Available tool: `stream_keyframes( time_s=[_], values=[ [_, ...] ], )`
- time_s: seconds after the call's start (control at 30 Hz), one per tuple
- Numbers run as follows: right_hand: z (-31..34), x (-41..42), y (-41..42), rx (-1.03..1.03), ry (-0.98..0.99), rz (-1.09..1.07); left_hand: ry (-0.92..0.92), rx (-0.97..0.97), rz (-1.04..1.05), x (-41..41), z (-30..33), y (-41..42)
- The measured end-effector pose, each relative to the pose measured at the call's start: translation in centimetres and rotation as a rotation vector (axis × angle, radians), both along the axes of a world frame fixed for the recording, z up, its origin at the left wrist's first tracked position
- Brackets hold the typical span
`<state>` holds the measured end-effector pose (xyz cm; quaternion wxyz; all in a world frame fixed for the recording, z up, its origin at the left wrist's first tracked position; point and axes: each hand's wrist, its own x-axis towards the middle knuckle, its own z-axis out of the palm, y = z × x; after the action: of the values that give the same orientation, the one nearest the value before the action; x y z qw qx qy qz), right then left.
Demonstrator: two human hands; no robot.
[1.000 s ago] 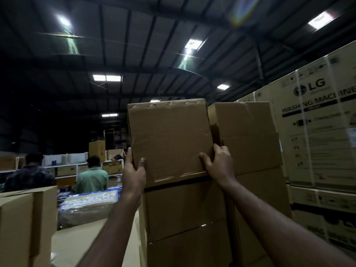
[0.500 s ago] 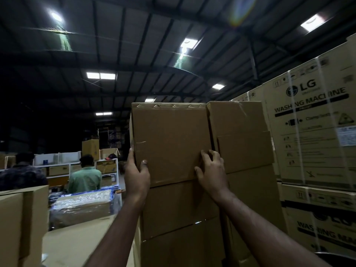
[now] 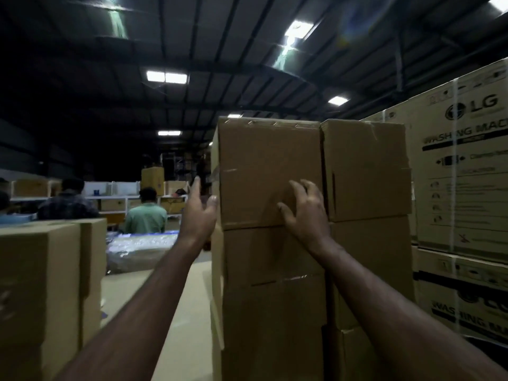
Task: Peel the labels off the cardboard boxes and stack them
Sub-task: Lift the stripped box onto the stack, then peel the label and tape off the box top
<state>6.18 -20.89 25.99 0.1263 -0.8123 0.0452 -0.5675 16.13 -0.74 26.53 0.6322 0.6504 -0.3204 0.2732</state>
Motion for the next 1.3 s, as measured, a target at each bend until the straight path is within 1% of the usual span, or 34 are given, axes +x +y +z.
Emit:
stream_keyframes(
  time_s=[0.13,0.23,0.37,0.5,0.6,0.7,0.8,0.87,0.93,1.0,1.07,1.13,1.23,1.3],
  values=[
    [0.8,0.1,4.5,-0.075,-0.088,0.087,-0.018,0.004,0.120,0.1,-0.2,5.1],
    [0.9,1.0,9.1,-0.088,-0.131,0.214,0.043,-0.038,0.215,1.0,-1.1,10.0],
    [-0.5,3.2,16.0,-0.105,-0.127,0.408,0.104,-0.087,0.359,2.0,-3.2,16.6],
    [-3.6,7.6,22.7,-0.101,-0.033,0.586,0.139,-0.121,0.523,4.9,-7.0,24.1],
    [-6.3,12.3,27.0,-0.019,0.131,0.671,0.227,-0.098,0.691,7.1,-9.7,30.0],
    [-9.2,17.6,30.9,0.090,0.306,0.730,0.304,-0.020,0.874,9.2,-12.1,35.0],
    [-11.9,22.4,34.3,0.142,0.413,0.768,0.387,0.038,0.969,11.4,-15.0,39.2],
    [-13.4,25.2,36.8,0.154,0.487,0.788,0.433,0.068,1.000,13.2,-16.7,41.8],
    [-14.7,27.2,39.3,0.193,0.538,0.821,0.523,0.078,1.006,15.1,-17.5,44.1],
    [-15.6,28.6,41.3,0.291,0.580,0.869,0.594,0.015,0.980,16.5,-17.8,46.0],
    [-16.3,29.5,42.8,0.391,0.616,0.948,0.616,-0.033,0.969,17.9,-18.1,47.8],
    [-16.8,30.4,43.7,0.433,0.623,0.980,0.645,-0.064,0.896,19.2,-18.5,49.0],
    [-17.1,31.0,44.5,0.455,0.614,0.983,0.683,-0.132,0.727,19.4,-18.4,49.1],
    [-17.2,31.2,44.6,0.449,0.610,0.972,0.695,-0.125,0.656,19.3,-18.3,48.7]
  ],
)
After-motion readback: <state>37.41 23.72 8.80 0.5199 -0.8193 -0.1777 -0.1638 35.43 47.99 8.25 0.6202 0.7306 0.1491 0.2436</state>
